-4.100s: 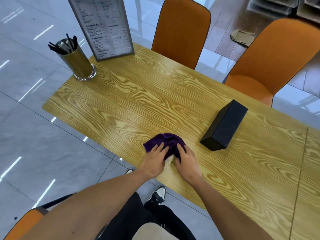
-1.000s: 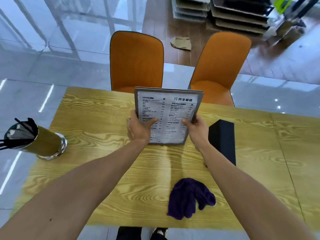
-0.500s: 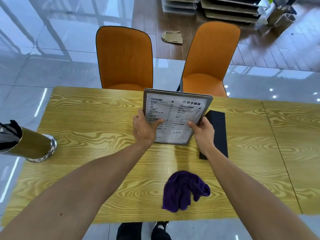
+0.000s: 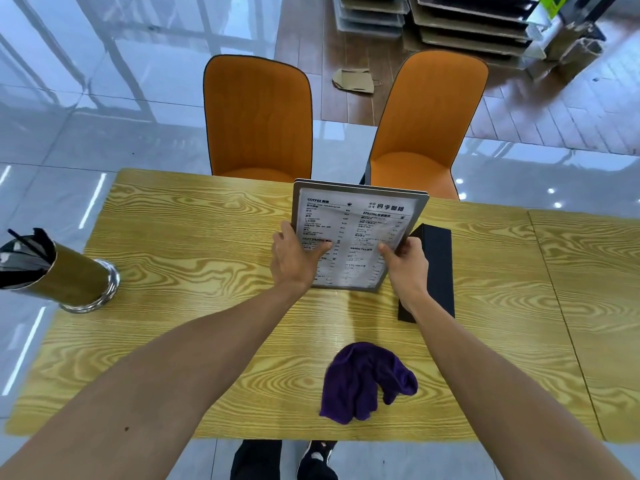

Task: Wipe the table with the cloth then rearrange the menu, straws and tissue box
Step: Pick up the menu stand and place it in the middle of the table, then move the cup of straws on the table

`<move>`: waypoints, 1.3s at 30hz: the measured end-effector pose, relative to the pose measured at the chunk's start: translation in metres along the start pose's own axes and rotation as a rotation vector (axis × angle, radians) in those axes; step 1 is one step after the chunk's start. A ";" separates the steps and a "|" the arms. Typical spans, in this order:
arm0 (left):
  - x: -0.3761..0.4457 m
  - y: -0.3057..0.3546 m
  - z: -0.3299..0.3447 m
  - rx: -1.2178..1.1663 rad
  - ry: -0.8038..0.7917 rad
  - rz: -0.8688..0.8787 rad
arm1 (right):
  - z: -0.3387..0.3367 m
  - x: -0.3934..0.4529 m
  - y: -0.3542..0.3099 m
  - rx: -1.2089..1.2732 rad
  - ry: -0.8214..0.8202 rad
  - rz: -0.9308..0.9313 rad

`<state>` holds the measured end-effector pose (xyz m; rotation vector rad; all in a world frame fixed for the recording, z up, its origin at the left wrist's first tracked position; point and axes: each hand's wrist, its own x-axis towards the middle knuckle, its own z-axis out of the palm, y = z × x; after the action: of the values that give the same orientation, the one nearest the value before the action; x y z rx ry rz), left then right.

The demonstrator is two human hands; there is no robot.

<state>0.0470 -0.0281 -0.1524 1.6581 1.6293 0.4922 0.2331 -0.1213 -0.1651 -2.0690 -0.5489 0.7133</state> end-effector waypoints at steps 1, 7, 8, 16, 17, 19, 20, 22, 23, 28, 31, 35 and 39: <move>-0.002 -0.001 -0.002 0.003 -0.011 0.011 | 0.000 -0.002 -0.001 -0.019 0.013 0.014; -0.008 -0.014 -0.038 0.025 -0.002 0.019 | 0.011 -0.045 -0.001 -0.278 0.177 -0.053; -0.010 -0.018 -0.047 0.016 0.002 0.038 | 0.017 -0.054 -0.003 -0.268 0.126 -0.111; -0.018 -0.062 -0.156 0.001 0.139 0.202 | 0.109 -0.099 -0.074 -0.138 -0.580 -0.415; -0.019 -0.069 -0.173 -0.007 0.187 0.214 | 0.122 -0.104 -0.086 -0.134 -0.645 -0.434; -0.018 -0.085 -0.208 -0.022 0.276 0.234 | 0.151 -0.116 -0.107 -0.148 -0.757 -0.472; -0.018 -0.093 -0.224 -0.031 0.313 0.236 | 0.164 -0.122 -0.116 -0.168 -0.798 -0.490; -0.016 -0.111 -0.255 -0.067 0.384 0.230 | 0.194 -0.132 -0.133 -0.216 -0.847 -0.534; -0.014 -0.120 -0.269 -0.089 0.422 0.225 | 0.210 -0.137 -0.140 -0.235 -0.858 -0.561; -0.011 -0.195 -0.326 -0.122 0.571 0.089 | 0.294 -0.165 -0.171 -0.270 -0.909 -0.597; -0.010 -0.234 -0.339 -0.197 0.544 -0.006 | 0.335 -0.177 -0.177 -0.266 -0.958 -0.574; 0.004 -0.281 -0.343 -0.363 0.353 -0.187 | 0.380 -0.190 -0.176 -0.260 -1.032 -0.516; 0.025 -0.318 -0.336 -0.456 0.218 -0.284 | 0.412 -0.197 -0.175 -0.243 -1.072 -0.430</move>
<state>-0.4098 0.0483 -0.1717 1.0492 1.7151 0.8472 -0.2062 0.0931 -0.1566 -1.5272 -1.6699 1.5141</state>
